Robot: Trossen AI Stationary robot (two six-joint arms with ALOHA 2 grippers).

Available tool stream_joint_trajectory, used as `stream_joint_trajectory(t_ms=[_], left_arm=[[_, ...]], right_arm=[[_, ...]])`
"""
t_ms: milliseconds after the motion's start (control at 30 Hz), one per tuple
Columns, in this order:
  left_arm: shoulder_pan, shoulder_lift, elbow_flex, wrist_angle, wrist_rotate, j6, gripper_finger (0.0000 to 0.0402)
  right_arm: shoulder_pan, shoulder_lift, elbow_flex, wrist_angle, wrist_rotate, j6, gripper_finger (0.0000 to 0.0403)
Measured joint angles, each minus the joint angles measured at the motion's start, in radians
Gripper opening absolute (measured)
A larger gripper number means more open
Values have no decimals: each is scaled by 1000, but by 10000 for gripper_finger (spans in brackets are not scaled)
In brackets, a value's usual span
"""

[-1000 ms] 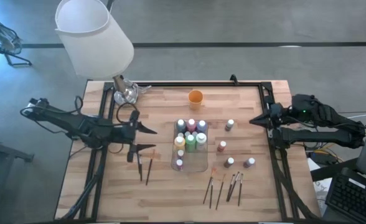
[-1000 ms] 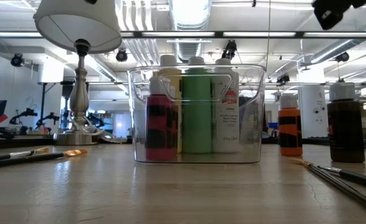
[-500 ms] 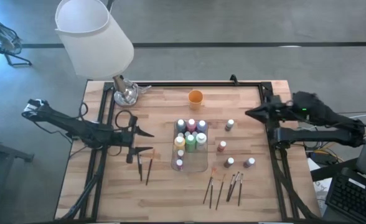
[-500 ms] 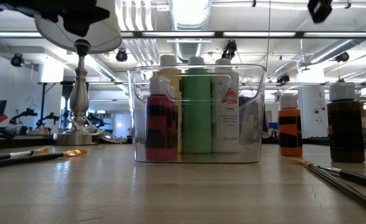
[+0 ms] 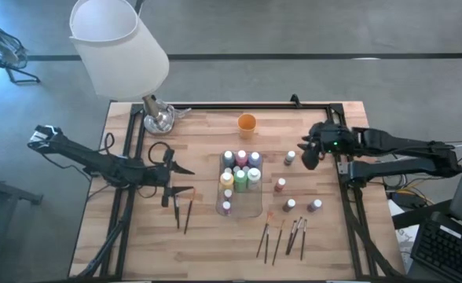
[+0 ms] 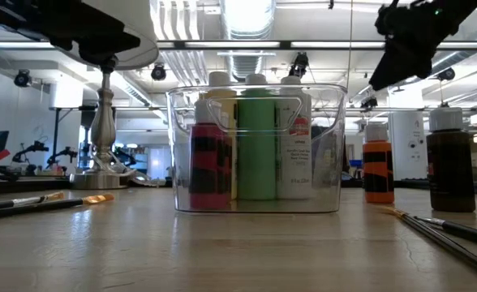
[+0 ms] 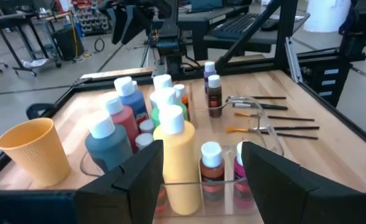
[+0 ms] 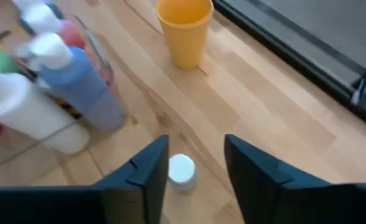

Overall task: Pick & Place Paint Supplies
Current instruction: Put the gray paint bottle into the transparent bin

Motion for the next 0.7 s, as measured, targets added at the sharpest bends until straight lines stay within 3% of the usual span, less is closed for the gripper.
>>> stream_joint_trajectory(t_ms=[267, 700], left_arm=[[0, 1, -7, -1, -3, -1, 223], [0, 1, -7, 20, -3, -2, 223]], right_arm=[[3, 25, -110, 79, 52, 55, 213], [31, 7, -302, 297, 44, 65, 207]])
